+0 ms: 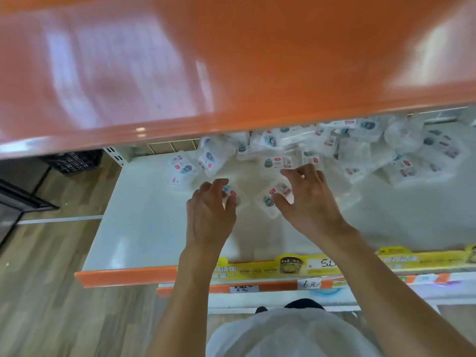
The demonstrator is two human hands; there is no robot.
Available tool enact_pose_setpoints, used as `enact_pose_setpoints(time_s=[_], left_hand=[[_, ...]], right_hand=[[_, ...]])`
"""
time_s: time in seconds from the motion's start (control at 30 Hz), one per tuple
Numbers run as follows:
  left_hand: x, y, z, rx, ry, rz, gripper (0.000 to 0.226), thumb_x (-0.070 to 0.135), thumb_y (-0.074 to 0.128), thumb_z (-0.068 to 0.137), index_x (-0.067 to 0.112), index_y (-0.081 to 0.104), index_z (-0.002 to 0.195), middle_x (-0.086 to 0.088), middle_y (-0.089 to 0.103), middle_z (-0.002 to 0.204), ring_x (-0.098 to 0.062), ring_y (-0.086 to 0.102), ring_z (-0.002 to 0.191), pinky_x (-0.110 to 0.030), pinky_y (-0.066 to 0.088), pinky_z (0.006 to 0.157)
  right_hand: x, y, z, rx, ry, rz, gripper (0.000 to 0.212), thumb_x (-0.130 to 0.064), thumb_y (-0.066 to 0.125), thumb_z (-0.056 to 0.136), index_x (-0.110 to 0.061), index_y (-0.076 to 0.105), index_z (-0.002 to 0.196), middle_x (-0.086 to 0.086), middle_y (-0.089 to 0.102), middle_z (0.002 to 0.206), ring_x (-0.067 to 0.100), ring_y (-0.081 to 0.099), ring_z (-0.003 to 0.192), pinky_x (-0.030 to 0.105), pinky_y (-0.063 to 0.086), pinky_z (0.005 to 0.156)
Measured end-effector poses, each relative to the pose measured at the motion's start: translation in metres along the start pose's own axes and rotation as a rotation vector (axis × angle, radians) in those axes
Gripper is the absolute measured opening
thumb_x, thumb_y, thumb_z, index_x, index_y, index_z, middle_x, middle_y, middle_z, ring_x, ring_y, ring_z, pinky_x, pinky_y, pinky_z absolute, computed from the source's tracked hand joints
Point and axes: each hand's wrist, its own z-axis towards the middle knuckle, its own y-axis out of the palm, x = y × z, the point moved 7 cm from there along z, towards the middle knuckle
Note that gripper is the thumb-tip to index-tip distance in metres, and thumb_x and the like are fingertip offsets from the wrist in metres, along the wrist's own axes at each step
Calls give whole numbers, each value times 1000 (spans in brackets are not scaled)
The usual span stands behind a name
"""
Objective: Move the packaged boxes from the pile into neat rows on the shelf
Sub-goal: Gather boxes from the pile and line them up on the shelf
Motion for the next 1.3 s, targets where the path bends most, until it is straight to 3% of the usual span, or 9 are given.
enact_pose_setpoints(time_s=[0.2,0.33,0.47,0.6,0.73,0.83,1.0,1.17,1.3], left_hand=[[-11,9,7,-197,-80,46,56,36,62,95,17,47,145,-9,53,141,-33,42,130,-41,35,106],[-19,7,13,-286,-160,99,69,51,66,88,19,44,145,-14,54,134,-35,41,126,-39,32,104],[-26,-1,13,-338,-282,89,81,64,73,74,21,51,139,-14,50,127,-36,38,127,-41,35,102],[-37,-2,7,-392,-353,-121,62,69,73,68,31,66,117,-3,62,113,-27,52,116,-40,47,98],[-43,-6,-2,-386,-412,-412,13,36,74,85,31,71,96,5,74,87,-15,68,91,-32,55,82],[-47,-9,-9,-410,-464,-511,12,28,71,89,23,73,100,-4,77,88,-19,73,92,-37,59,86],[-41,-9,-21,-432,-501,-661,19,24,71,90,13,72,106,-11,77,95,-28,73,97,-37,59,87],[-21,-6,-26,-423,-461,-768,23,25,73,89,12,72,107,-14,76,99,-32,71,102,-38,58,88],[13,-1,-27,-466,-385,-821,19,22,71,90,12,72,106,-15,76,100,-28,72,98,-38,57,90]], right_hand=[[-5,12,-7,-155,91,-139,58,-55,56,92,-10,50,128,12,45,126,31,40,113,36,35,97],[-1,11,-7,-191,156,-122,62,-62,62,85,-9,51,114,12,40,121,31,36,111,35,32,97],[3,12,-10,-149,174,-57,71,-65,69,77,-13,53,123,10,39,122,29,35,112,33,31,98],[2,9,-17,-77,146,100,76,-51,81,73,-16,46,130,8,45,121,28,42,112,30,31,94],[7,2,-24,-37,152,287,54,-38,77,82,-20,48,122,4,54,110,24,56,103,35,46,87],[14,-7,-28,-22,187,369,45,-34,77,84,-21,53,119,4,58,106,19,59,96,32,48,84],[31,-20,-41,-25,251,474,40,-34,76,85,-25,60,120,1,61,109,8,60,90,5,39,67],[54,-39,-66,67,393,725,31,-32,76,86,-25,63,113,-5,70,97,13,72,80,39,61,80],[79,-62,-89,167,483,896,27,-22,80,84,-20,66,107,6,72,96,16,74,78,33,63,72]])
